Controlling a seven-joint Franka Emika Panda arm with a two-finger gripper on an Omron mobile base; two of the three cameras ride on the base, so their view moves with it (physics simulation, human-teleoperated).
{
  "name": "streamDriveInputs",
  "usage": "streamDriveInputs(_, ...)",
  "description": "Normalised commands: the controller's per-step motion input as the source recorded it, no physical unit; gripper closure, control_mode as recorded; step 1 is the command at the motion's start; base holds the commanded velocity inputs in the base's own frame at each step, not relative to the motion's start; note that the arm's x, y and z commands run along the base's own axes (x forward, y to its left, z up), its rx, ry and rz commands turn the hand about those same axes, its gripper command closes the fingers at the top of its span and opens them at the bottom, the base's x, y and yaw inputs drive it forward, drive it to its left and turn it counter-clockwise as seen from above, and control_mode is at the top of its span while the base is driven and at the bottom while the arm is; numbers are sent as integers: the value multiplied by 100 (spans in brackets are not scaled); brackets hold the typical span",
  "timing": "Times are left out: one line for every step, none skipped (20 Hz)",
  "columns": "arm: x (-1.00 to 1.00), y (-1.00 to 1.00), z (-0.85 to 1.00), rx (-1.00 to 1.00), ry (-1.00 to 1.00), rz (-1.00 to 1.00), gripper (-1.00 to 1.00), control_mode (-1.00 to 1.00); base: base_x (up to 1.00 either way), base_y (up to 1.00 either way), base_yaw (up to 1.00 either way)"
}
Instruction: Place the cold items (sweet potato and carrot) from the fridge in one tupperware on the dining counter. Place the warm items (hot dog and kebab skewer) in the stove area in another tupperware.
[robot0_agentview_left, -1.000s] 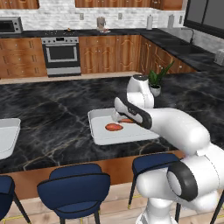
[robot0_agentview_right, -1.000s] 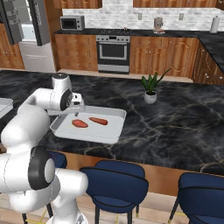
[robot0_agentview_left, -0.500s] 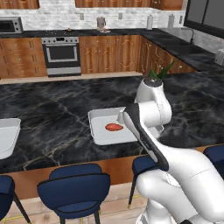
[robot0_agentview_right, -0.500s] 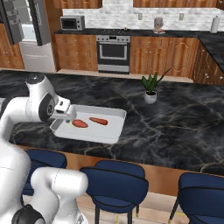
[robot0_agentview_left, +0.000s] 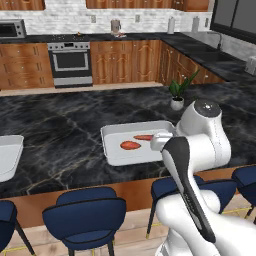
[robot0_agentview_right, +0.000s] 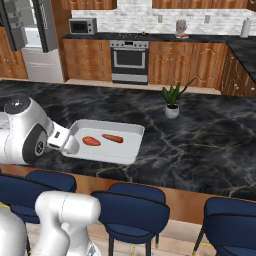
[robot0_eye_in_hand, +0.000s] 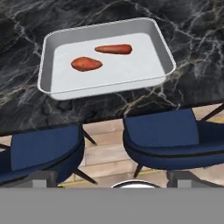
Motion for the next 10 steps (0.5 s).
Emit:
streamDriveInputs(-24, 0, 14, 0, -4, 0, -100, -100, 0, 0, 0)
streamDriveInputs(-24, 0, 1, 0, -9, 0, -100, -100, 0, 0, 0)
streamDriveInputs(-6, 0, 0, 0, 0, 0, -100, -100, 0, 0, 0)
streamDriveInputs(0, 0, 0, 0, 0, 0, -100, -100, 0, 0, 0)
streamDriveInputs(0, 0, 0, -1, 0, 0, -100, -100, 0, 0, 0)
streamDriveInputs(0, 0, 0, -1, 0, 0, -100, -100, 0, 0, 0)
streamDriveInputs(-32, 0, 0, 0, -15, 0, -100, -100, 0, 0, 0)
streamDriveInputs(0, 0, 0, 0, 0, 0, -100, 100, -53, 0, 0)
streamDriveInputs(0, 0, 0, 0, 0, 0, -100, 100, -79, 10, 0)
streamDriveInputs(0, 0, 0, 0, 0, 0, -100, 100, -81, 33, 4)
